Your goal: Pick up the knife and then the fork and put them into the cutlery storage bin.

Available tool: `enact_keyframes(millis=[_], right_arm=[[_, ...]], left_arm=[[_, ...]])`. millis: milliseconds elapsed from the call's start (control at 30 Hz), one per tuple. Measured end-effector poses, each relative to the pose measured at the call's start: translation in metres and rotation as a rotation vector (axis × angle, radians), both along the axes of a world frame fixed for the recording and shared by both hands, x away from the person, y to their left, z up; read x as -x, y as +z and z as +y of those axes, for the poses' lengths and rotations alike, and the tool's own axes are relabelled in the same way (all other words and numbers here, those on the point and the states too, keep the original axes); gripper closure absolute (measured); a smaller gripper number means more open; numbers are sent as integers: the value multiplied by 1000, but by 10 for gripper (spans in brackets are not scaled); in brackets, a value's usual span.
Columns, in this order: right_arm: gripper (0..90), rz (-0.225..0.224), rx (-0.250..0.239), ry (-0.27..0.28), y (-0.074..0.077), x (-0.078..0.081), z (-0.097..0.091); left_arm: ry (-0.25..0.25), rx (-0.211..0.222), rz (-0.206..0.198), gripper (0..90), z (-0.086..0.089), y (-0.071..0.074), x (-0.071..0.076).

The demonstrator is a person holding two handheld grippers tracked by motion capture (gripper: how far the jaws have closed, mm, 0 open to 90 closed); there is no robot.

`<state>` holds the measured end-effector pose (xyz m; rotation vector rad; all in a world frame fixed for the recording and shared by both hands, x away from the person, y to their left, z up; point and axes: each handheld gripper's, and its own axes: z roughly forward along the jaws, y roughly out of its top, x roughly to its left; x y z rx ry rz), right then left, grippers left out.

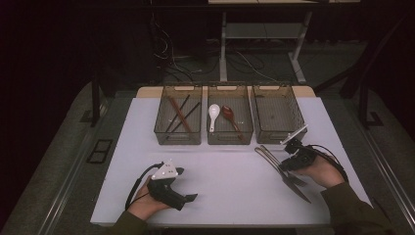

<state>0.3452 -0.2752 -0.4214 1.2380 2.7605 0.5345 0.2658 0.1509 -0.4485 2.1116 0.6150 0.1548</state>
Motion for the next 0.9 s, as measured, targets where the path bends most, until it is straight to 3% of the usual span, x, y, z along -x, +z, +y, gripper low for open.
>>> enact_keyframes(millis=[333, 900], right_arm=[[779, 34, 86, 7, 0, -8, 12], [831, 39, 106, -31, 0, -8, 15]], left_arm=[[1, 3, 1, 0, 0, 0, 0], [-5, 1, 1, 0, -1, 0, -1]])
